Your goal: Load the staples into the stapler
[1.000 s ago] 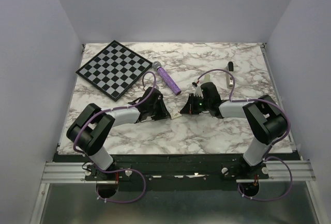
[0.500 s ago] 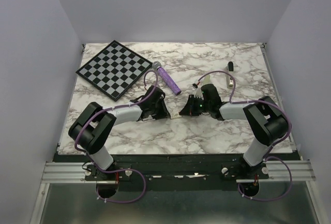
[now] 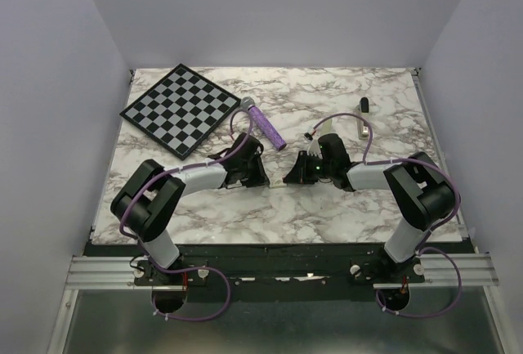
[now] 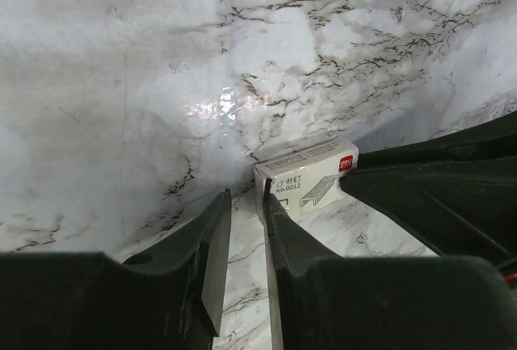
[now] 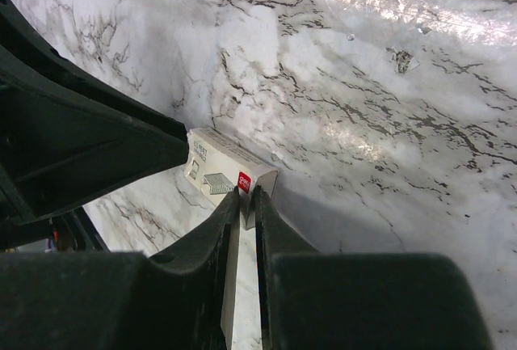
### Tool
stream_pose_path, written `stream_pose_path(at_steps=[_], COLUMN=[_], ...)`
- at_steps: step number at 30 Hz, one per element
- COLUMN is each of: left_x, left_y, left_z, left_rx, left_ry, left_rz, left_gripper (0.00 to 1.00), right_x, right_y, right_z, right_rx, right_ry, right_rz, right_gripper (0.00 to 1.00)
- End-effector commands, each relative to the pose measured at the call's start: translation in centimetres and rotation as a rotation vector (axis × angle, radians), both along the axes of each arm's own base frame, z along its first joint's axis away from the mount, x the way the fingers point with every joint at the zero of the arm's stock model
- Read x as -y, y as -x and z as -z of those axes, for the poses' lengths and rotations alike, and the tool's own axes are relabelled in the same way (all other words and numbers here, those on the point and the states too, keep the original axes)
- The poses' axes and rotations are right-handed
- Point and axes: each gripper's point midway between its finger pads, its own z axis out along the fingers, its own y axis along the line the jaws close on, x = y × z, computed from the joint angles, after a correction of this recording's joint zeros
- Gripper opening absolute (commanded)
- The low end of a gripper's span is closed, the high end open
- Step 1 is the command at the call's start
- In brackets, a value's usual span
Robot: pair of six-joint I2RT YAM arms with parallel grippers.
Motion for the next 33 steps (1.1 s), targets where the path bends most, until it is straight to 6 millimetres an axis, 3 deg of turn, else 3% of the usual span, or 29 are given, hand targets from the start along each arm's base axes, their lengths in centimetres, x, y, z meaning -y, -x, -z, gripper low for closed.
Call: stream_pose_path(at_steps=[1, 5, 11, 12, 15, 20, 33], left_x=[1.6, 1.7, 2.1, 2.1, 1.9, 0.8, -2.0], left_y=[0.3, 0.3, 0.3, 0.3, 0.2, 0.1, 1.2], left_z=[0.0, -0.1, -0.1, -0.1, -0.2, -0.4, -0.1], left_rx=[-0.006, -0.007, -0.009, -0.006, -0.008, 0.008, 0.012], left_ry=[0.016, 0.013, 0.010, 0.007, -0.010, -0.072, -0.157], left_rz=[0.040, 0.042, 0.054, 0.055, 0.055, 0.054, 0.056], left_gripper=[0.31, 0.31, 0.20, 0.12, 0.00, 0.00, 0.00], right_x=[-1.2, -1.3, -1.6, -1.6, -1.3, -0.7, 0.6], right_y=[1.2, 1.2, 1.3, 1.3, 1.2, 1.2, 0.8], right_z=[-0.3, -0.3, -0.3, -0.3, -0.2, 0.0, 0.5], right_rx=[-0.016, -0.018, -0.030, -0.028, -0.024, -0.016, -0.004], right_ry=[-0.054, -0.061, -0.078, -0.077, -0.062, -0.020, 0.059], right_rz=[-0.053, -0.055, -0.060, -0.062, -0.055, -0.035, 0.013], right_gripper=[0.20, 0.21, 0.21, 0.20, 0.14, 0.03, 0.01])
